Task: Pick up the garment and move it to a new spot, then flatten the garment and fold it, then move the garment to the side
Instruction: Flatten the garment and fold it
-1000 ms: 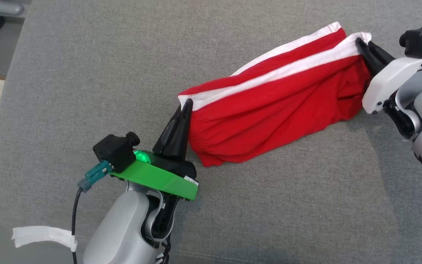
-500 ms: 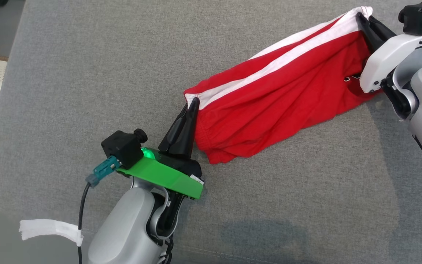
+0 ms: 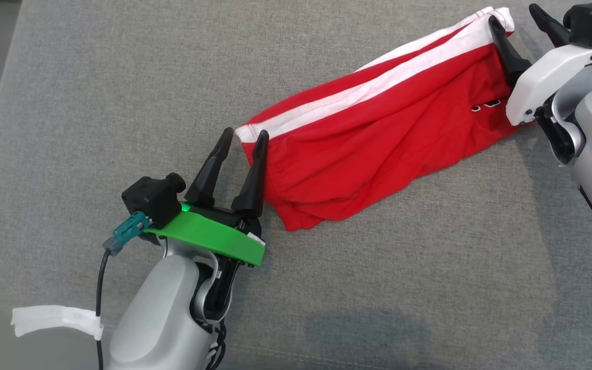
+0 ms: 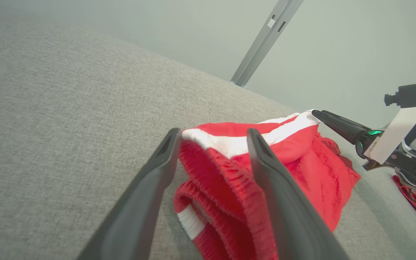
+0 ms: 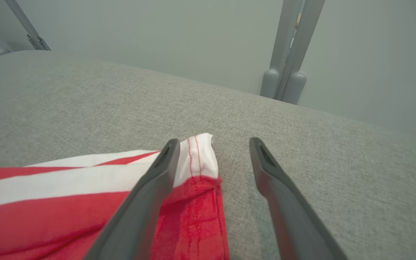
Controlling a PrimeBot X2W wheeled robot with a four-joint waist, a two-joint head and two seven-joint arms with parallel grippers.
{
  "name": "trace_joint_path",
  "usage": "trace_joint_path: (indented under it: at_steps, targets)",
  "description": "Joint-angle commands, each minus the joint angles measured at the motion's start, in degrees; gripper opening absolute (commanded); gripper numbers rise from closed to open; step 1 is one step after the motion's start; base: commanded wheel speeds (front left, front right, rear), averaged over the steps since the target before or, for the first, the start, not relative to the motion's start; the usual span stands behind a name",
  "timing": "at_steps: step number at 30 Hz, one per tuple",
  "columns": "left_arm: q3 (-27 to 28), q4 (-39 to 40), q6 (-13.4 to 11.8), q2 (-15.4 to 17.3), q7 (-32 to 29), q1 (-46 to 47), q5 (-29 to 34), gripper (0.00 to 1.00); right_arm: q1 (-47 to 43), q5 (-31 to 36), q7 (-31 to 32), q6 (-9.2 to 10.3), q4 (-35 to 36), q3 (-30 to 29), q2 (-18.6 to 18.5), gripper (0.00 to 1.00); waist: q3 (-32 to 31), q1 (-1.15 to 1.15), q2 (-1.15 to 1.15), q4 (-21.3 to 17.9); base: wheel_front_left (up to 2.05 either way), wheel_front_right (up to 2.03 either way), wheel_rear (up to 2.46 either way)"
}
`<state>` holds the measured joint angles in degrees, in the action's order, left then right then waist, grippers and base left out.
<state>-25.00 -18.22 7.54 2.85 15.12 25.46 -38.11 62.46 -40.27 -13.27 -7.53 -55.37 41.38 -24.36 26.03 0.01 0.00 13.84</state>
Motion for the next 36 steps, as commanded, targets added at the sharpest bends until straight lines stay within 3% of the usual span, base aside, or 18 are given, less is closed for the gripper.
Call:
trace_joint_path:
  at_steps: [1, 9, 18, 28, 36]
  targets:
    - [1.0, -0.3, -0.1, 0.1, 0.0, -0.6, 1.6, 1.0, -0.6, -0.1, -0.8, 0.09, -0.5, -0.4, 0.0, 1.0, -0.9, -0.01, 0.0, -0.5, 0.0, 0.0, 0.0]
    - [4.7, 0.9, -2.5, 0.1, -0.1, -3.3, 7.6, 1.0, -4.3, -0.3, -1.9, 0.1, 0.2, -1.9, 0.8, 1.0, -3.6, -0.01, 0.0, -1.1, 0.0, 0.0, 0.0]
    - [6.8, 3.3, -3.2, 0.1, -0.1, -7.0, 9.2, 1.0, -9.6, 1.0, -1.9, 0.09, 2.6, -5.3, 0.7, 1.0, -5.7, -0.01, 0.0, -0.4, 0.0, 0.0, 0.0]
    - [6.8, 3.5, -3.1, 0.1, -0.1, -8.6, 9.7, 1.0, -12.4, 1.8, -1.9, 0.1, -1.0, -8.7, 0.6, 1.0, -5.0, -0.01, 0.0, 2.9, 0.0, 0.0, 0.0]
    - [6.9, 3.8, -2.9, 0.1, -0.1, -8.9, 10.5, 1.0, -14.1, 0.0, -1.6, 0.09, -6.1, -9.4, 2.7, 1.0, -4.7, -0.01, 0.0, 4.4, 0.0, 0.0, 0.0]
